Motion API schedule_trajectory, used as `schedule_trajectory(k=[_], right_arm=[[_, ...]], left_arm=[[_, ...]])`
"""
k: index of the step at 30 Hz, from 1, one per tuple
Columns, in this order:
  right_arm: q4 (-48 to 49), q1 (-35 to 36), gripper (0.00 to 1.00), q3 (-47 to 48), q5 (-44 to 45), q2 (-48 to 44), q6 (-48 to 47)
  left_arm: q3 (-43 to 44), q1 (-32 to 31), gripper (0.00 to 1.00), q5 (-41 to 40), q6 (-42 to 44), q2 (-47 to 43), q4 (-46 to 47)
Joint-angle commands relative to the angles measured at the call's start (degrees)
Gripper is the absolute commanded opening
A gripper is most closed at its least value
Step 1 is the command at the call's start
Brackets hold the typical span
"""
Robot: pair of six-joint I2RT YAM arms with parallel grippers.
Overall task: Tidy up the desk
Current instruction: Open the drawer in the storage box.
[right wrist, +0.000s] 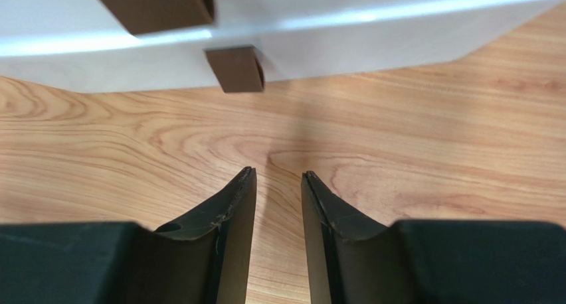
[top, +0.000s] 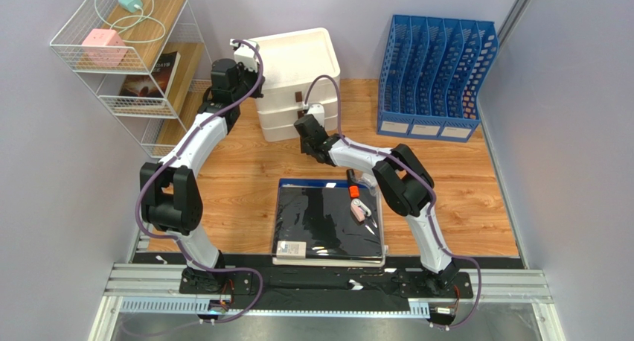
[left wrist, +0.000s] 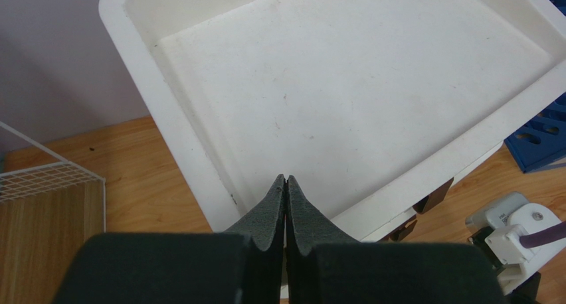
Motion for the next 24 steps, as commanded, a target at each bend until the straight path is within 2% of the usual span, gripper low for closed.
schedule_trajectory(k=[1, 7, 24], right_arm=[[2.5, 0.2, 0.35, 5.8, -0.1, 0.9, -2.5], [5.2, -0.2, 0.35, 7.8, -1.6, 2.7, -4.0], [3.2, -2.1, 0.34, 13.0, -3.1, 6.0, -4.5]], left_arm=[[-2.9, 0.3, 0.0, 0.9, -0.2, 0.0, -9.3], [-3.3, 0.3, 0.0, 1.4, 0.2, 0.5, -9.2], [-4.6, 0.3, 0.0, 3.7, 0.8, -0.6, -9.8]])
